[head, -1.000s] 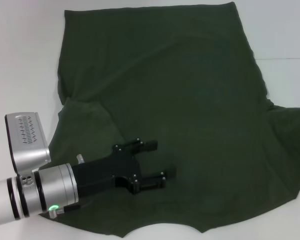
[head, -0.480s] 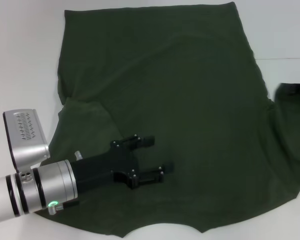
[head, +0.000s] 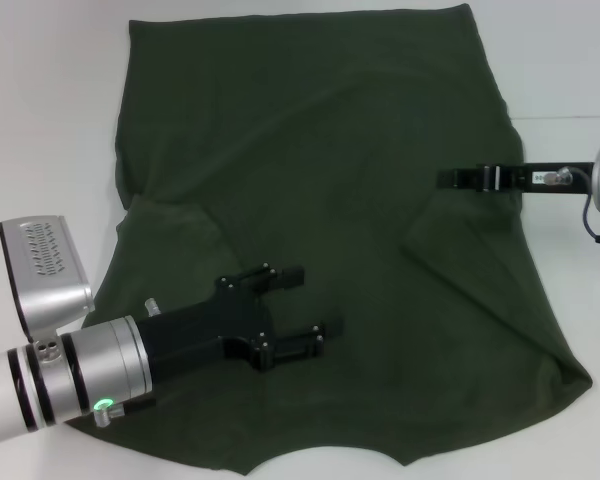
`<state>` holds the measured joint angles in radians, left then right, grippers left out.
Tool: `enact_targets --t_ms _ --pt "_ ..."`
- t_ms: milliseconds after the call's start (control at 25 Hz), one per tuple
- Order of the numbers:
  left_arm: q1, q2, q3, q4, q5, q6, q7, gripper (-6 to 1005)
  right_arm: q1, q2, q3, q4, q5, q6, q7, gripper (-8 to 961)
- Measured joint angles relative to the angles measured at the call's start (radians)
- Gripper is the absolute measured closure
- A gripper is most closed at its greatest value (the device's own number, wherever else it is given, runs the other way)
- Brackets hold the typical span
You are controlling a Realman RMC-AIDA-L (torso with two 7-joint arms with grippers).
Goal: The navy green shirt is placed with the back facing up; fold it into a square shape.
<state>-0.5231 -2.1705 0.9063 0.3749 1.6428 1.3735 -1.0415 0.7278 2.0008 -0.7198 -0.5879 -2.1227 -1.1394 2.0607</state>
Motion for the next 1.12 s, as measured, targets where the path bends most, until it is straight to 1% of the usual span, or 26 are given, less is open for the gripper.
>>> enact_targets --t_ms 40,120,240,400,480,640,680,840,880,1040,1080,1120 --pt "0.0 0.0 0.0 0.0 0.0 -0.001 0.0 154 0.001 0.005 0.0 -0.008 0.001 -0.001 -0.001 855" --pt "0.0 0.0 0.0 0.0 0.0 -0.002 0.0 154 0.001 0.006 0.004 -0.017 0.002 -0.002 -0.001 819" --pt "0.0 0.0 0.0 -0.001 0.0 -0.005 0.0 155 -0.009 -0.001 0.007 -0.018 0.018 -0.008 -0.002 763" --pt "0.0 0.0 -0.007 0.0 0.0 -0.003 -0.002 155 -0.043 -0.015 0.014 -0.02 0.072 -0.05 -0.013 690" --pt "0.001 0.001 -0.015 0.003 0.0 0.003 -0.009 155 -0.067 -0.018 0.02 -0.02 0.119 -0.085 -0.036 596" --pt "0.007 0.005 -0.029 0.007 0.0 0.006 -0.034 155 -0.115 -0.017 0.023 -0.018 0.201 -0.146 -0.091 413" --pt "0.017 0.009 -0.036 0.013 0.0 0.011 -0.062 155 -0.126 -0.014 0.023 -0.017 0.215 -0.158 -0.102 371" --pt "0.039 0.012 -0.038 0.041 0.002 0.015 -0.115 153 -0.153 0.012 0.023 -0.019 0.227 -0.188 -0.141 202" --pt "0.067 0.013 -0.038 0.079 0.003 0.02 -0.151 153 -0.156 0.02 0.023 -0.018 0.227 -0.195 -0.156 166" --pt "0.114 0.01 -0.042 0.146 0.002 0.025 -0.206 153 -0.158 0.046 0.023 -0.014 0.228 -0.211 -0.211 23" --pt "0.136 0.012 -0.053 0.173 0.007 0.023 -0.238 153 -0.159 0.05 0.022 -0.013 0.228 -0.21 -0.219 23" --pt "0.136 0.012 -0.053 0.173 0.007 0.023 -0.238 153 -0.159 0.055 0.022 -0.013 0.228 -0.208 -0.228 24"
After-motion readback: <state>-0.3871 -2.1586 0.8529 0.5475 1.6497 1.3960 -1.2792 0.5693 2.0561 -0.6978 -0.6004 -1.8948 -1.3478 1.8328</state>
